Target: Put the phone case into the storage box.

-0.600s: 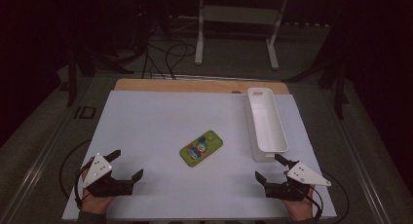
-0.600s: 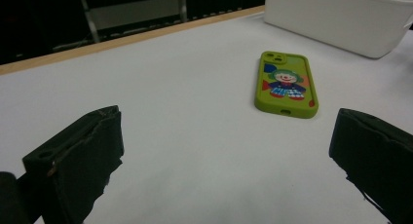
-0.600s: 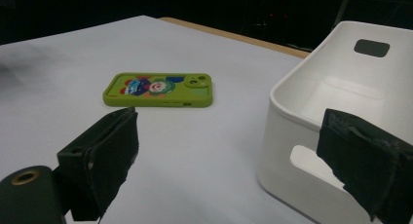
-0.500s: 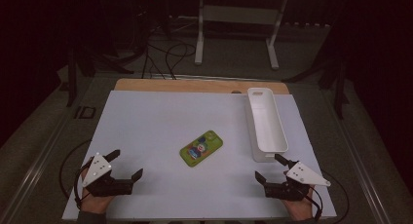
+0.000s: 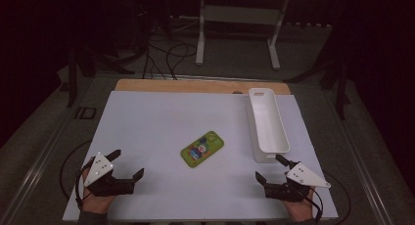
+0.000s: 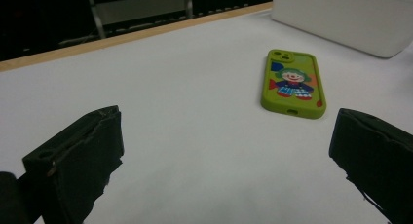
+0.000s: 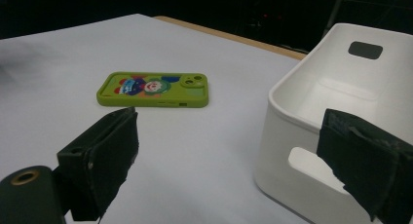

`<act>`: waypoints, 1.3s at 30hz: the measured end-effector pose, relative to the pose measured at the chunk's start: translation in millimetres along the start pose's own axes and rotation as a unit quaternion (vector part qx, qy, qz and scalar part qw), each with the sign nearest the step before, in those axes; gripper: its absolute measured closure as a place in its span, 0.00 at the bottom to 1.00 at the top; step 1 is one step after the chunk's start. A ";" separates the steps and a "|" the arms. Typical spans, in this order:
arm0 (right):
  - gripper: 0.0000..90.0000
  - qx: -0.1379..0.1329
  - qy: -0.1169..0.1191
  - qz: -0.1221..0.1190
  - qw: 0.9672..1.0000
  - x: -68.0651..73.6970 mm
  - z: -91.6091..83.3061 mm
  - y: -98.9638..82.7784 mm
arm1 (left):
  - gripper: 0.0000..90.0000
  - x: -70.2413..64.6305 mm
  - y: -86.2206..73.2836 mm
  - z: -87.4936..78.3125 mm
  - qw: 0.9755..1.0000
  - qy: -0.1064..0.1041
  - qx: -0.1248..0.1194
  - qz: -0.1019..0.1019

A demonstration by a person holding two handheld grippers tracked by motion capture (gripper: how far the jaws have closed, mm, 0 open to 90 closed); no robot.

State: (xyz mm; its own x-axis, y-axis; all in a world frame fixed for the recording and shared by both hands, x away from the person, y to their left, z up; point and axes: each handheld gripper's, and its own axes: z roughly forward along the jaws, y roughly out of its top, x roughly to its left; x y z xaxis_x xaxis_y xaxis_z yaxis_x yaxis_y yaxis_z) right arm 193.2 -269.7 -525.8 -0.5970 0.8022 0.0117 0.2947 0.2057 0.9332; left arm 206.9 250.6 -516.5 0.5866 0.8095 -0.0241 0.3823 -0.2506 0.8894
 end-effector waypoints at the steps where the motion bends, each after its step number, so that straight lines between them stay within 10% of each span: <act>1: 0.09 0.000 0.000 0.000 1.000 0.0 0.0 0.0 | 0.00 0.0 0.0 0.0 1.000 0.000 0.000 0.000; 39: 0.09 0.001 -0.017 -0.010 1.000 10.6 7.0 1.4 | 0.00 -20.2 63.6 56.1 0.998 -0.025 0.053 0.027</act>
State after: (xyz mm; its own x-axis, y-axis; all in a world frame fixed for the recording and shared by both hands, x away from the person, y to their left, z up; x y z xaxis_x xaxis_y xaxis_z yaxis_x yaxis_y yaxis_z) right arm 192.4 -257.0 -526.8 -0.5766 0.8168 -0.0197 0.2836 0.2227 0.9327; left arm 259.3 188.5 -485.1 0.6421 0.7666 -0.0024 0.4209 -0.3499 0.8369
